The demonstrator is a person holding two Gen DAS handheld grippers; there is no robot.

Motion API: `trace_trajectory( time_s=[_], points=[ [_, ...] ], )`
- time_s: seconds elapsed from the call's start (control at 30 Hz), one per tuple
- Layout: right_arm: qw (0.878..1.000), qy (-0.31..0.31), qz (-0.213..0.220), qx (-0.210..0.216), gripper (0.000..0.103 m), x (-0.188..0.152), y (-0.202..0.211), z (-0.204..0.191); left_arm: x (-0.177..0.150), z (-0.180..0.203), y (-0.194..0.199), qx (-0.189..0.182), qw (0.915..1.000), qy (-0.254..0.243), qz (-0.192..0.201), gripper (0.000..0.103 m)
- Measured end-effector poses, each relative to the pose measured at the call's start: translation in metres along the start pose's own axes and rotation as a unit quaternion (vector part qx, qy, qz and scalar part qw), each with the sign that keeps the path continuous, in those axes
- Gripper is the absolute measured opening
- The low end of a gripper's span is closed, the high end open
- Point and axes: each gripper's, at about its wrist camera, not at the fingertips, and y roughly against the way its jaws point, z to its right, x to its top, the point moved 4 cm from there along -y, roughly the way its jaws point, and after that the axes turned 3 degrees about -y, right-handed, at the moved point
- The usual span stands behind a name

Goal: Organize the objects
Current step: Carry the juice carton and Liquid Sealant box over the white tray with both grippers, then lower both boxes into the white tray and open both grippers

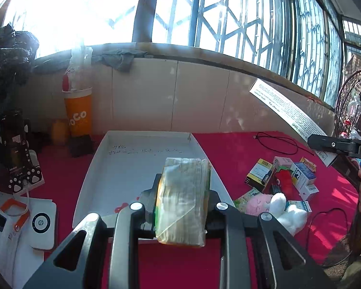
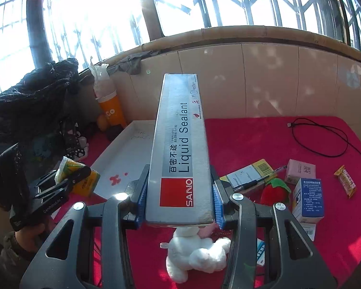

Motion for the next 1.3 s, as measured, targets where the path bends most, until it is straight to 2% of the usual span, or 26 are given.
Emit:
trace_trajectory(
  time_s=[0.2, 0.37, 0.63, 0.83, 0.97, 1.17, 1.3],
  points=[
    [0.999, -0.005, -0.025, 0.018, 0.043, 0.004, -0.030, -0.017, 0.004, -0.016, 0.001, 0.016, 0.9999, 0.005, 0.002, 0.024],
    [0.999, -0.001, -0.031, 0.020, 0.043, 0.010, -0.055, -0.033, 0.010, -0.032, -0.003, 0.025, 0.9995, 0.019, 0.002, 0.024],
    [0.998, -0.015, -0.038, 0.047, 0.043, 0.012, -0.093, -0.058, 0.017, -0.052, 0.001, 0.049, 0.9982, 0.035, 0.008, 0.024],
    [0.996, -0.042, -0.051, 0.062, 0.043, 0.002, -0.100, -0.054, 0.018, -0.056, 0.000, 0.059, 0.9974, 0.040, 0.002, 0.024],
    [0.995, -0.052, -0.045, 0.076, 0.043, 0.003, -0.096, -0.052, 0.026, -0.044, 0.001, 0.067, 0.9976, 0.021, 0.000, 0.024],
    [0.997, -0.045, -0.026, 0.060, 0.043, 0.010, -0.095, -0.060, 0.053, -0.037, -0.018, 0.093, 0.9956, 0.002, -0.010, 0.024],
    [0.997, -0.057, -0.036, 0.042, 0.043, 0.012, -0.107, -0.060, 0.069, -0.038, -0.052, 0.084, 0.9958, 0.009, -0.036, 0.024]
  ],
)
